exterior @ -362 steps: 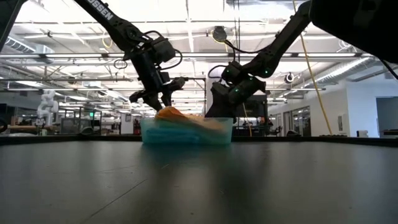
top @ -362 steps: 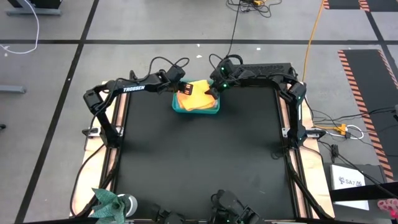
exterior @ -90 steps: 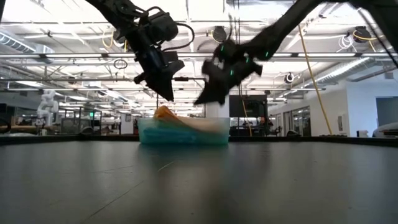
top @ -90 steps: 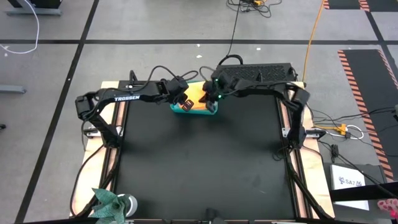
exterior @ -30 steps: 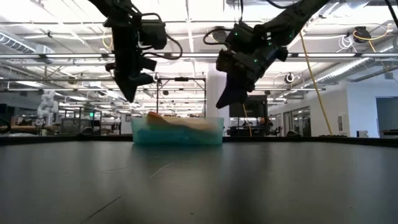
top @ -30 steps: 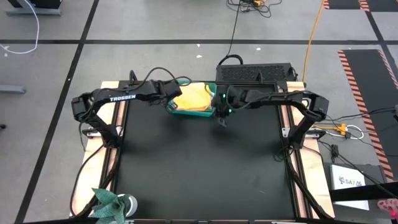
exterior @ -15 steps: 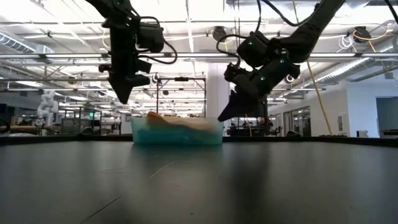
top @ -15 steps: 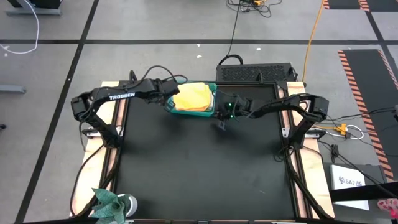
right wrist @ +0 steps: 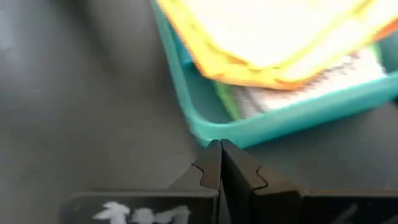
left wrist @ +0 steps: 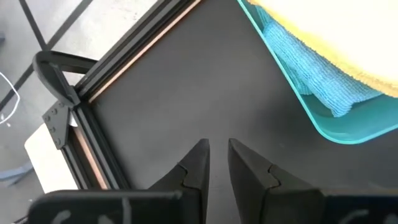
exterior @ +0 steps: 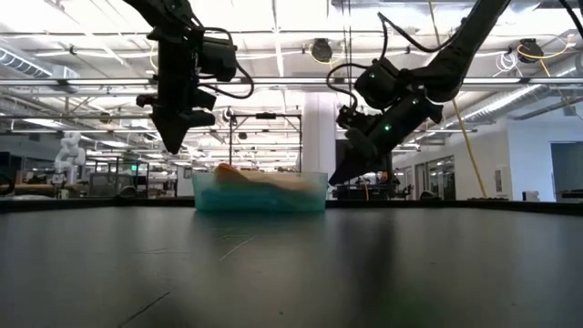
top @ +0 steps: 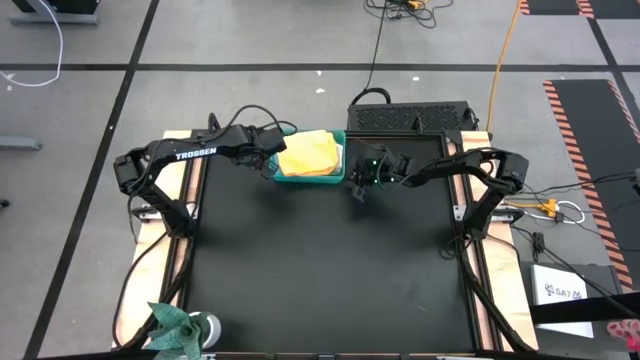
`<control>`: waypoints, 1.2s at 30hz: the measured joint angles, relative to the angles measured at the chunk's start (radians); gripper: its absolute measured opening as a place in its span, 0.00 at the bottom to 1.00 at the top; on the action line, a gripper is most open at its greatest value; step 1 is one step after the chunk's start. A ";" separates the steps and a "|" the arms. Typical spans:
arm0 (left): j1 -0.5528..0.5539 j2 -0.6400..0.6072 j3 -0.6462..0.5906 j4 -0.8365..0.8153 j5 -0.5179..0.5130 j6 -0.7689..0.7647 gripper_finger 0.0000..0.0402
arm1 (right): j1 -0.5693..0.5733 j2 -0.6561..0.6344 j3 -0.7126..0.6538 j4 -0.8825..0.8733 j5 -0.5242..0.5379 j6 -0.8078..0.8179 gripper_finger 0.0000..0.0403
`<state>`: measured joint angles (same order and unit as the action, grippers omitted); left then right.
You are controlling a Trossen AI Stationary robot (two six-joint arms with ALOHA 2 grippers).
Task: Fold microfiber towels
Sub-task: Return to Home Position
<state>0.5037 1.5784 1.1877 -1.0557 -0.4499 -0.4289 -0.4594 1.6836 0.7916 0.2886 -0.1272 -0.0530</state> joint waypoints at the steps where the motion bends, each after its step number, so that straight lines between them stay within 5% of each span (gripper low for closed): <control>1: 0.000 0.000 0.000 0.000 0.007 0.000 0.16 | -0.013 0.000 0.000 0.000 0.001 -0.003 0.00; 14: 0.055 -0.001 -0.069 0.021 0.006 -0.012 0.16 | -0.066 -0.125 0.000 -0.005 -0.085 0.043 0.00; 23: 0.093 0.003 -0.172 0.330 0.159 0.009 0.16 | -0.071 -0.293 0.001 -0.005 -0.081 0.042 0.00; 36: 0.058 0.005 -0.179 0.459 0.207 -0.027 0.16 | -0.078 -0.357 0.001 -0.009 -0.052 0.049 0.00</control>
<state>0.5617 1.5837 1.0088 -0.5970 -0.2430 -0.4557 -0.5373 1.3270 0.7925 0.2792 -0.1791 -0.0040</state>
